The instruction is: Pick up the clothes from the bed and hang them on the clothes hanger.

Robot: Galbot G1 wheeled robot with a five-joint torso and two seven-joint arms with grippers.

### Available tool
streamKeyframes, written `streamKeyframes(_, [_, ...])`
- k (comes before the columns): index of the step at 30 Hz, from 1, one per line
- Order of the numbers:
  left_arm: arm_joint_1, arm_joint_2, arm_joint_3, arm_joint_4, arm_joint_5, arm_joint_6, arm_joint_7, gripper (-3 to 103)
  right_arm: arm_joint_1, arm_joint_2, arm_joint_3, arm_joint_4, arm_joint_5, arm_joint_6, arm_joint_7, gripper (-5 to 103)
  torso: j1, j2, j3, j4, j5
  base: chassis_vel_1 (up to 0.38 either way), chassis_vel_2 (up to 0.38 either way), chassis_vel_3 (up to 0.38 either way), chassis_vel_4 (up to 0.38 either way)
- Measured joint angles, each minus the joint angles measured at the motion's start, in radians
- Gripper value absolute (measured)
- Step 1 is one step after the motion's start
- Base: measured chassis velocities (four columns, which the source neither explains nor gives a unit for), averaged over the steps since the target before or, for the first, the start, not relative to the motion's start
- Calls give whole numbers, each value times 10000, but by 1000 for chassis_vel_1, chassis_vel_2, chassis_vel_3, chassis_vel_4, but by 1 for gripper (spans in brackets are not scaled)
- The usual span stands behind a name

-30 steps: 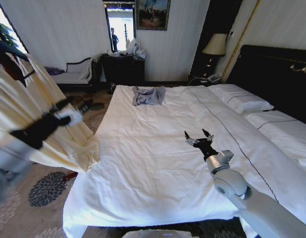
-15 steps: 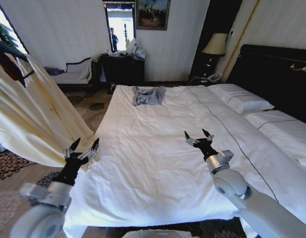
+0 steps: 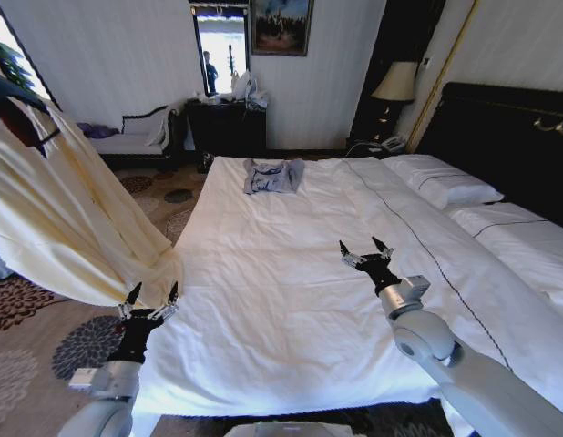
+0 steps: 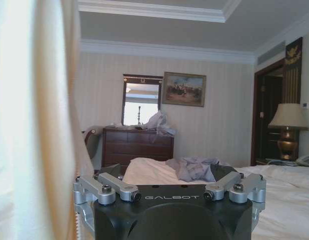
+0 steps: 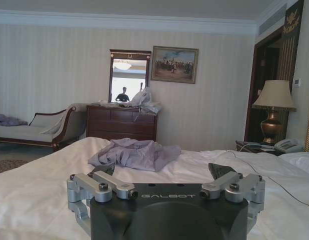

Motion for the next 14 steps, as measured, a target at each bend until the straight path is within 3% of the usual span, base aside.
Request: streamKeyframes(14, [398,298,-255,139,-8,-295,33,100,-1,0,0,0,0,0,0,100,-1,0,0,1,-1,0,0,0,0])
